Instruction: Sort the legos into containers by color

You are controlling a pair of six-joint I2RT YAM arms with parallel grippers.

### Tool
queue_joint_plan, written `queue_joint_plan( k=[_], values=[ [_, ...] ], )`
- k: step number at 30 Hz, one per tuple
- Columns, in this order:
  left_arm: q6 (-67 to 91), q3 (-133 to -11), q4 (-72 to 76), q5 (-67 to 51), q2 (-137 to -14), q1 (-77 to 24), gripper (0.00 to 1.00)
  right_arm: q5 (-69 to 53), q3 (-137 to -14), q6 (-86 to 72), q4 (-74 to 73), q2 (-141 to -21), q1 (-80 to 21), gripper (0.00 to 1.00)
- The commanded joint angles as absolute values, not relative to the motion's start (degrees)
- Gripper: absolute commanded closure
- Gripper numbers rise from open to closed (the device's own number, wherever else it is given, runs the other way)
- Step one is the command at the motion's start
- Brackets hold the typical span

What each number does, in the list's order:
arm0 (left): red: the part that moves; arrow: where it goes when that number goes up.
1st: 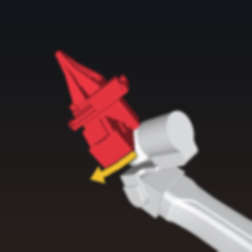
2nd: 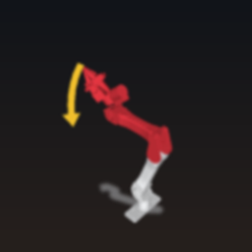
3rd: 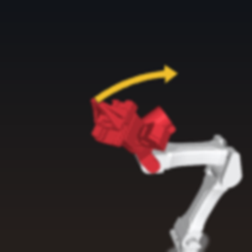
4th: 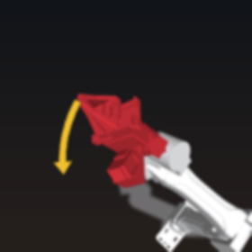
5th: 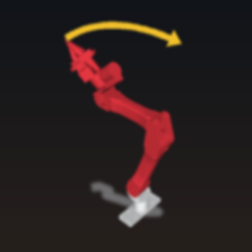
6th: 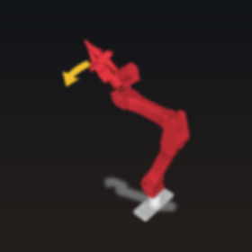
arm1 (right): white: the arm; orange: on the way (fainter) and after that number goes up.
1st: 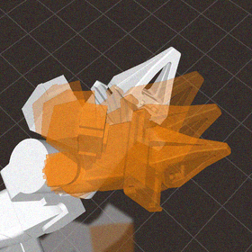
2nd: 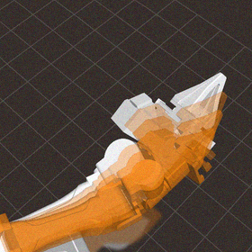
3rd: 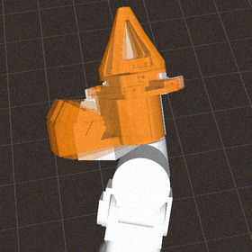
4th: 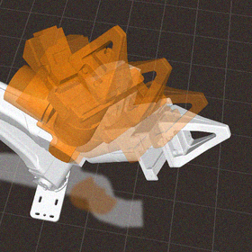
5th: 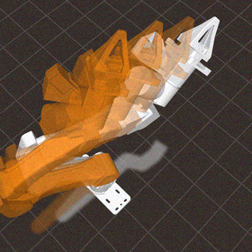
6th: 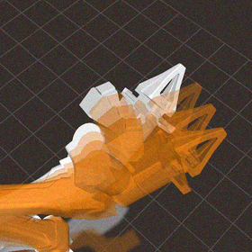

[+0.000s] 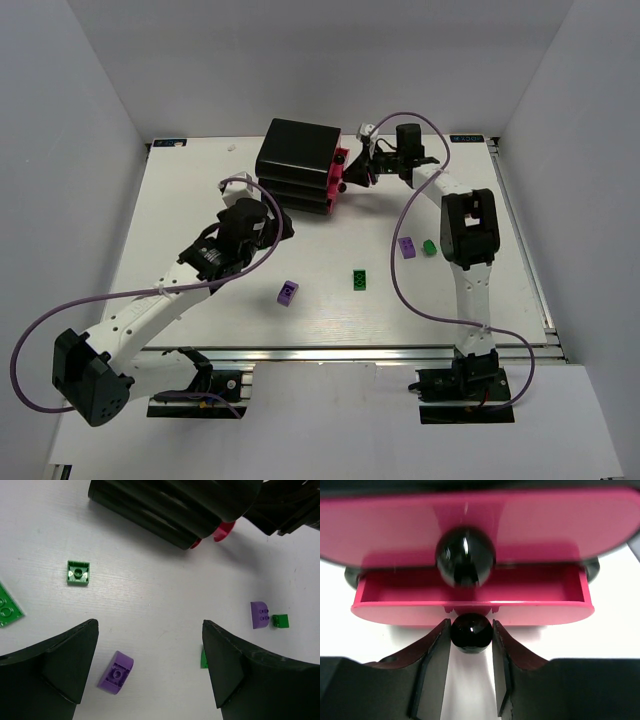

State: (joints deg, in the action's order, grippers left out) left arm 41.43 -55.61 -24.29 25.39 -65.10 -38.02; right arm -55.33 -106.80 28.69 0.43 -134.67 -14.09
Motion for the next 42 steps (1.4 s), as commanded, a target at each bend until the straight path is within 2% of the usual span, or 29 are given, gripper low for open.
queue_joint_plan(
  k=[1,12,14,15,16,17,25,28,29,33,36,38,42],
  values=[
    [44.12,-53.7,-23.91,24.26,-63.46,-37.79,0.05,-56.6,-103.63,33.13,-2.72,-130.44,-12.13,0.78],
    [47.28,-53.79,-31.01,23.38,-65.65,-33.76,0.02,-56.43,-97.12,36.3,-5.1,-125.69,-8.09,0.75],
    [48.16,-53.26,-32.6,23.47,-66.53,-32.96,0.02,-56.77,-95.98,36.3,-4.66,-125.16,-7.65,0.5],
    [48.6,-53.17,-33.83,23.47,-66.71,-32.18,0.02,-57.13,-95.72,36.21,-4.66,-124.72,-7.65,0.34],
    [49.04,-53.09,-34.62,23.29,-67.06,-32.17,0.02,-57.3,-95.45,36.3,-4.83,-124.54,-7.73,0.14],
    [49.83,-53.17,-36.02,23.12,-67.76,-31.3,0.02,-57.39,-95.19,36.3,-5.18,-124.19,-7.56,0.11],
    [56.33,-54.85,-44.82,21.54,-74.26,-24.79,0.02,-52.83,-87.29,34.63,-5.18,-115.94,-5.63,0.11],
    [55.73,-53.79,-44.91,20.04,-76.64,-21.8,0.03,-47.3,-81.32,34.37,-5.36,-110.14,-4.66,0.11],
    [55.46,-53.44,-44.65,19.78,-77.25,-21.1,0.04,-42.15,-79.38,33.84,-4.4,-108.47,-4.48,0.11],
    [52.83,-51.95,-42.63,18.37,-79.71,-17.32,0.06,-30.08,-66.11,29.02,9.3,-97.66,-3.17,0.11],
    [49.49,-51.77,-40.26,17.23,-82.52,-14.51,0.06,-34.79,-66.44,29.62,3.37,-96.42,-1.76,0.11],
    [46.77,-52.2,-38.42,16.35,-85.59,-12.49,0.07,-41.0,-67.85,29.62,-2.78,-95.54,-0.8,0.14],
    [43.16,-53.26,-34.72,13.8,-89.64,-10.55,0.09,-47.89,-65.4,29.88,-3.96,-92.12,-0.7,0.21]
  ],
)
